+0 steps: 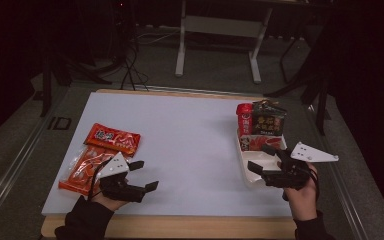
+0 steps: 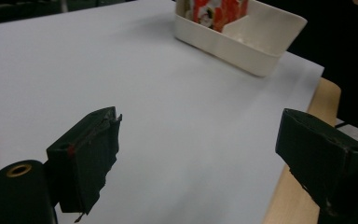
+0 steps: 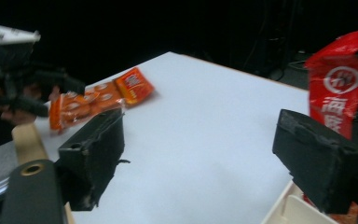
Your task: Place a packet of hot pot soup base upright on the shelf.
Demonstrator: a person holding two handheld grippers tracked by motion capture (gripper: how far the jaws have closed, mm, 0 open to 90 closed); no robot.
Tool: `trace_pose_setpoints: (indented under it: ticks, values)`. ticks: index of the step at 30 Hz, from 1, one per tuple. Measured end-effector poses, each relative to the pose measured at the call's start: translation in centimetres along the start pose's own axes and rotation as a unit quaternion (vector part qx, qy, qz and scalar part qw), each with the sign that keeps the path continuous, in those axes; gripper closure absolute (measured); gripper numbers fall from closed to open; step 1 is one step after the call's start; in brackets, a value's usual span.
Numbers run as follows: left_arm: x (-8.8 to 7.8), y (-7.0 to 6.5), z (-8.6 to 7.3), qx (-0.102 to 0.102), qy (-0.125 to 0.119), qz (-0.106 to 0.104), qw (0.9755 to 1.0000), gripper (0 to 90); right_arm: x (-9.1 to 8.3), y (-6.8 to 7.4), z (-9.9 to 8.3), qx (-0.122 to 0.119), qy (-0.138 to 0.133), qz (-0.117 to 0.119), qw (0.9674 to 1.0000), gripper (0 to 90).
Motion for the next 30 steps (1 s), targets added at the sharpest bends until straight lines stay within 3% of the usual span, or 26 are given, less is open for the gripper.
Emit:
trace_pose_setpoints:
  ticks: [5, 10, 15, 20, 25, 30]
  values:
    - [-1.4, 2.0, 0.2, 0.001, 0.003, 0.026, 0.9996, 22.0, 0.1, 0.6, -0.4, -0.006, 0.001, 0.001, 1.0000, 16.7]
    - [-2.8, 4.3, 0.1, -0.013, 0.001, 0.057, 0.9983, 33.2, 0.2, 0.9, -0.7, -0.010, 0.009, 0.003, 0.9999, 16.7]
    - [-4.0, 6.1, 0.1, -0.021, -0.006, 0.103, 0.9945, 43.5, 0.1, 1.0, -0.8, -0.007, 0.006, 0.003, 1.0000, 16.6]
    - [-4.8, 7.9, -0.1, -0.027, -0.002, 0.127, 0.9915, 59.3, 0.3, 1.1, -1.0, -0.004, 0.007, 0.007, 0.9999, 16.4]
    - [-4.8, 10.0, -0.8, -0.037, 0.019, 0.161, 0.9860, 69.1, 0.6, 1.2, -1.3, -0.005, 0.008, 0.016, 0.9998, 16.2]
    - [-4.5, 11.7, -1.6, -0.032, 0.045, 0.210, 0.9762, 84.8, 0.8, 1.4, -1.4, -0.007, 0.012, 0.020, 0.9997, 16.2]
Point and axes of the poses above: each handheld gripper's, and its own axes: x roughly forward along the jaws, z roughly out of its top, y roughly to its left, the point moved 2 cm from there along x, roughly forward along the jaws, and after that the axes turned 15 degrees about z, right-handed, at the moved point
